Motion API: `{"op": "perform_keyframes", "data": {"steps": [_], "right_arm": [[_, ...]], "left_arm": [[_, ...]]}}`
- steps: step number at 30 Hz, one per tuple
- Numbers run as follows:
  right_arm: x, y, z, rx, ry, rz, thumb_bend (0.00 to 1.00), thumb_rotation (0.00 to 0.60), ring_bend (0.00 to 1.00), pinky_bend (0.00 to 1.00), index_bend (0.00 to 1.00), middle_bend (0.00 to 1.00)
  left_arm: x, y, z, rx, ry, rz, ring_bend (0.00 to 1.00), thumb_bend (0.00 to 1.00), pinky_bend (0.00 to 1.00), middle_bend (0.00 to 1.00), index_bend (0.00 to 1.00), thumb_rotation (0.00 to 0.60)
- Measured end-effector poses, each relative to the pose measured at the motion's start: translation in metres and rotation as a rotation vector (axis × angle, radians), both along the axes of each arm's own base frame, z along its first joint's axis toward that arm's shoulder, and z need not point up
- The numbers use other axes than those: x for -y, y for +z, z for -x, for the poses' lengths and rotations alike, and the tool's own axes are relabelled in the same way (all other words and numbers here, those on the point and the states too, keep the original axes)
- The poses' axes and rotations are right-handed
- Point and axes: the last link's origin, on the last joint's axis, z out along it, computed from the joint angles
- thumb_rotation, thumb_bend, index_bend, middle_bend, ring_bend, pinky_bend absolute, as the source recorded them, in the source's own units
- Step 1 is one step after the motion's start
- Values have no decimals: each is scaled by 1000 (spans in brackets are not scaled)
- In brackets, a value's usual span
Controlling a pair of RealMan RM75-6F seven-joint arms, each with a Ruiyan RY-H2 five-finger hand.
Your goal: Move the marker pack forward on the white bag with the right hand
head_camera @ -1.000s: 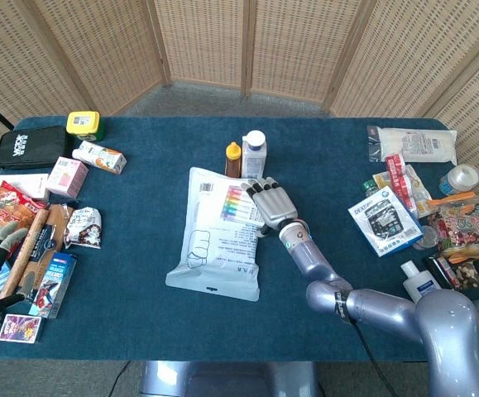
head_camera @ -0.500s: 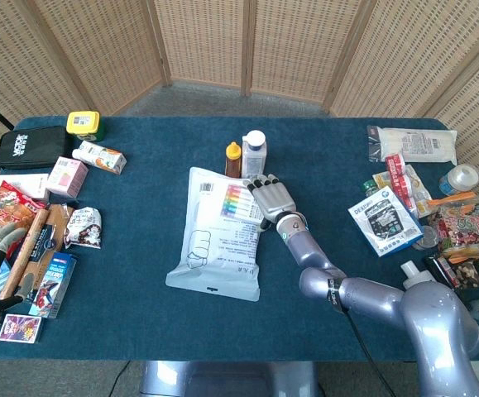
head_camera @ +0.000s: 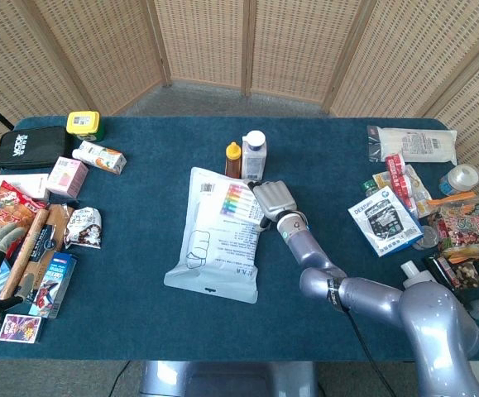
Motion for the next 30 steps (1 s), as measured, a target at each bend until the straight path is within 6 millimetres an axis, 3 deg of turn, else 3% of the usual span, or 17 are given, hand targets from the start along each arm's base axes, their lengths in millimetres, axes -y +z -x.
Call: {"op": "perform_keyframes", "data": {"steps": [8, 14, 23, 30], "right_arm": [[-1, 19, 4, 32, 4, 38, 79, 600, 856, 751, 172, 712], [-4, 46, 9, 48, 21, 77, 71, 600, 856, 751, 172, 712], [-13, 103, 10, 89, 52, 159, 69, 600, 856, 751, 173, 712], [-19, 155, -14, 152, 107, 238, 63, 600, 856, 751, 171, 710]], "left_arm": [[-1, -2, 0, 2, -1, 2, 0, 479, 0, 0, 86, 600], [-2, -3, -2, 2, -11, 6, 0, 481, 0, 0, 86, 600], [-3, -5, -6, 16, -29, 8, 0, 479, 0, 0, 86, 600], [-2, -8, -8, 27, -36, 12, 0, 479, 0, 0, 87, 600]]}}
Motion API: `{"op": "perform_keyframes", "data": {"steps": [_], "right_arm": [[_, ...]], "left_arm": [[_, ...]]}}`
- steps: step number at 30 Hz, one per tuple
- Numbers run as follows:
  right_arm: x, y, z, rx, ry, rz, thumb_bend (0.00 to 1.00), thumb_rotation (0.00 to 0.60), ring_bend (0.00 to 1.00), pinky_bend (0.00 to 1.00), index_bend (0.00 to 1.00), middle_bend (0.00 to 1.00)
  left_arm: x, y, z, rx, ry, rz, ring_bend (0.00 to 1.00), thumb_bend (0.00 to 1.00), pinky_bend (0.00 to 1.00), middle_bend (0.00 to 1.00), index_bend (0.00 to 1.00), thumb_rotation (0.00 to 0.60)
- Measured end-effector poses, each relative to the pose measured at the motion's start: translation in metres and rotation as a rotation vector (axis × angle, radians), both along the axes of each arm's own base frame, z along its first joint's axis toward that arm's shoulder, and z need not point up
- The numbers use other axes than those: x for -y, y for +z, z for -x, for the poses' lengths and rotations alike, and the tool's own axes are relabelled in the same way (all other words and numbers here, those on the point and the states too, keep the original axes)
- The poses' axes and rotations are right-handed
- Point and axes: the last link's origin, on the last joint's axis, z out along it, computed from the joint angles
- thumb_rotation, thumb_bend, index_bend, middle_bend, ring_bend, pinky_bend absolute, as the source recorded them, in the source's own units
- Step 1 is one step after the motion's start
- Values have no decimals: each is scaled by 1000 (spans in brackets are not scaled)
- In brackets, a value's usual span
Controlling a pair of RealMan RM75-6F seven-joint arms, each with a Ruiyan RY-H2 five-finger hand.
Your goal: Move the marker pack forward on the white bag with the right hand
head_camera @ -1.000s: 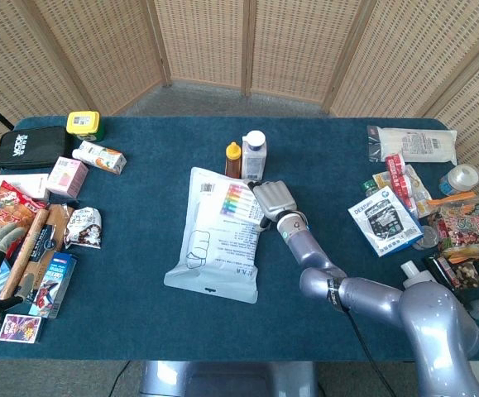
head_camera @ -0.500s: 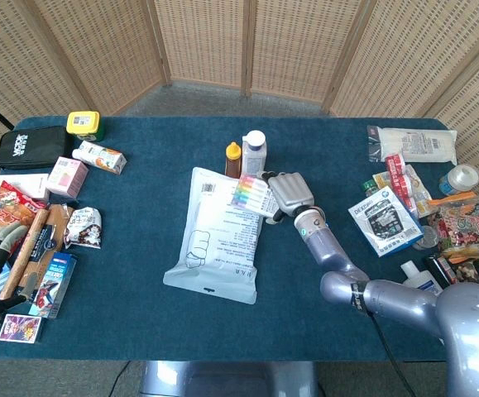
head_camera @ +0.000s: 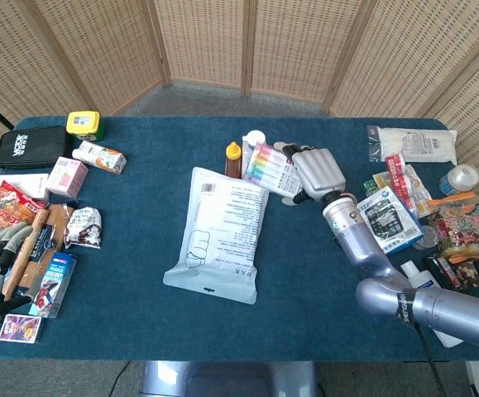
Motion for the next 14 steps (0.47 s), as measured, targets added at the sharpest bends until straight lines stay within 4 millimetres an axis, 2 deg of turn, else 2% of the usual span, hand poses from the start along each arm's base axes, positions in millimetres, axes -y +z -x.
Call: {"op": "perform_keyframes", "data": {"steps": [6, 14], "right_arm": [[-7, 29, -21, 17, 44, 53, 64, 600, 856, 751, 174, 710], [-16, 40, -30, 19, 56, 74, 62, 600, 856, 751, 182, 710]], "left_arm": [[-2, 0, 1, 5, -3, 0, 0, 481, 0, 0, 86, 600], [-1, 0, 0, 7, -13, -2, 0, 478, 0, 0, 87, 600]]}}
